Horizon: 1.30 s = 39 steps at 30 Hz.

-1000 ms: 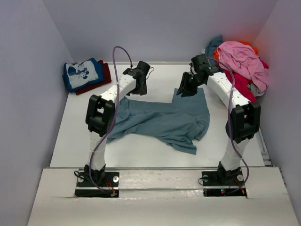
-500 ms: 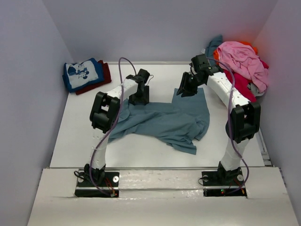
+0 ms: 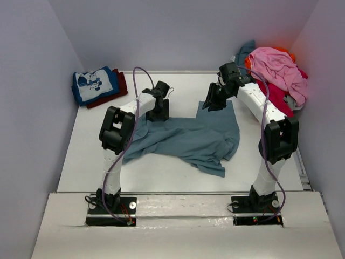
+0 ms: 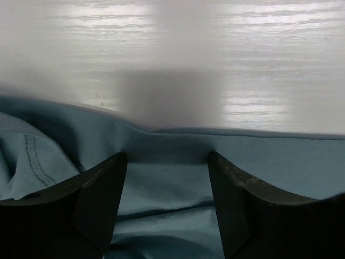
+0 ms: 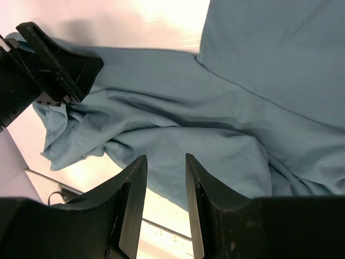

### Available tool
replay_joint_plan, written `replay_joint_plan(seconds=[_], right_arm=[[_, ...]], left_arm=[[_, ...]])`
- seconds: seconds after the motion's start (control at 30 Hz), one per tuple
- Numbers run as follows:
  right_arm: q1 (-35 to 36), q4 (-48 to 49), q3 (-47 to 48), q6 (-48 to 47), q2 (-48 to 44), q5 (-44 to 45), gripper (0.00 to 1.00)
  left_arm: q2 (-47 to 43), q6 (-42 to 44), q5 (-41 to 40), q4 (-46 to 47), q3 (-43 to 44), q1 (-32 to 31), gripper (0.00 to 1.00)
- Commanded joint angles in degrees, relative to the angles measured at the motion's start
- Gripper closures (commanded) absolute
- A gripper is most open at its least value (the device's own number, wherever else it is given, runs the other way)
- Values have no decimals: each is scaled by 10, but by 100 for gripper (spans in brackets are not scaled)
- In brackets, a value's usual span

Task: Fold and stack the t-shirts
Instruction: Flatten out the tshirt

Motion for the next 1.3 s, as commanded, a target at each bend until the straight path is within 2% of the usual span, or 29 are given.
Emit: replay_joint_plan(seconds=[0.0,0.07,0.1,0.13,0.37,0.83,0.93,1.27], right_arm=[[0,15,-11,-11,-7,9,65],[0,8,-35,-8,9,25,80],[0,9,-44,-6,16,28,92],[0,18,-72,-5,20,37,93],[0,71,-158,7,68,60,93],[0,98,-154,10,143,71,93],[0,107,-166,11,146,62,93],[0,106,-167,10,145,55,93]], left_arm=[[-23,-15,-26,-46,-33,23,26],[-26,-15,-27,-45,-34,23,26],[-26,-15,-27,-46,-32,23,26],[-23,-14,-27,-48,-29,23,26],[-15,-13,-22,-48,-14,23,26],[-19,-9,-30,-56,-14,23,26],[-26,-10,-54,-67,-20,28,26],[-102,-44,-102,-68,-126,77,26]])
